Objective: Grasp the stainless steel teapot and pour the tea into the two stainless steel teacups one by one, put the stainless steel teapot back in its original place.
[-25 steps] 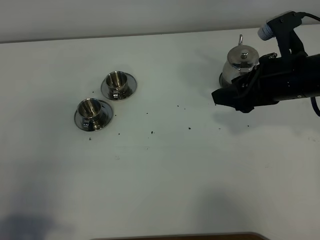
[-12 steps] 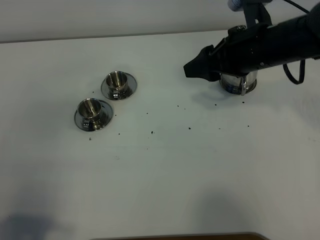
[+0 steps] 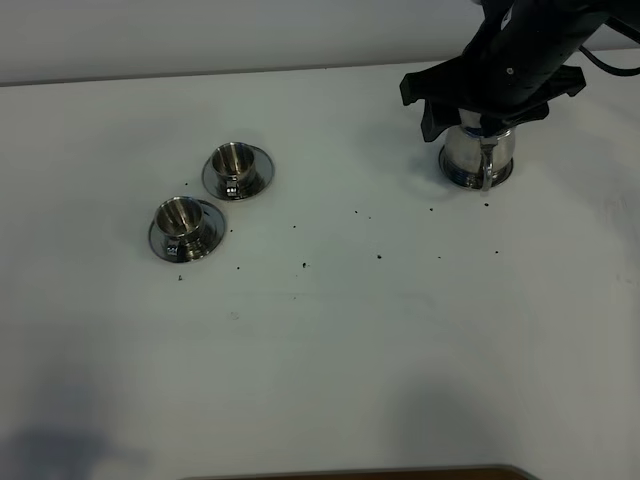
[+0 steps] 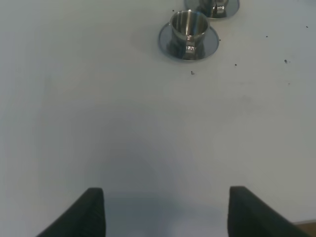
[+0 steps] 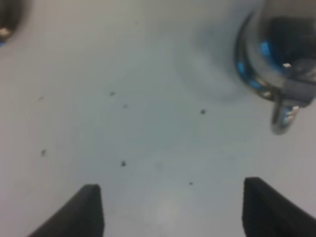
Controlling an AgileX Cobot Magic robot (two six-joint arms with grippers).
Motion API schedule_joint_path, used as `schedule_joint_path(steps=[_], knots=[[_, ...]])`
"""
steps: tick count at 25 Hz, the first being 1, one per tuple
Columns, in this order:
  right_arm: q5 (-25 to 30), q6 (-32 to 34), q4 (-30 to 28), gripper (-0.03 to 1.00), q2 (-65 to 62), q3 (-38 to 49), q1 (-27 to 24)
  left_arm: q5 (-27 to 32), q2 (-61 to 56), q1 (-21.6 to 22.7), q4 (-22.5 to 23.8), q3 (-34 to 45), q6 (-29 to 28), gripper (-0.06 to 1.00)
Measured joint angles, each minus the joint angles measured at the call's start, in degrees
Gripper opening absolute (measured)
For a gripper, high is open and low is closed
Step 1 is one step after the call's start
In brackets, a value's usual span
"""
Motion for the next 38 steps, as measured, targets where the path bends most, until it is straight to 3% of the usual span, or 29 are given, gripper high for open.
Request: schedule_joint_path(steps=[7,15,38], knots=[[4.72,5.76,-3.55,0.58,8.73,-6.81,0.00,0.00,0.00,0.00,0.41,0.00,0.00,0.59],[12.19,7.69,-9.69,0.58,15.54,-15.55,0.00,-0.04,0.00,0.00,1.13,0.00,0.00,0.59],[7.90,11.65,-16.23,0.58,21.67,-16.05,0.00,-0.04,0.00,0.04,1.13,0.00,0.00,0.59]])
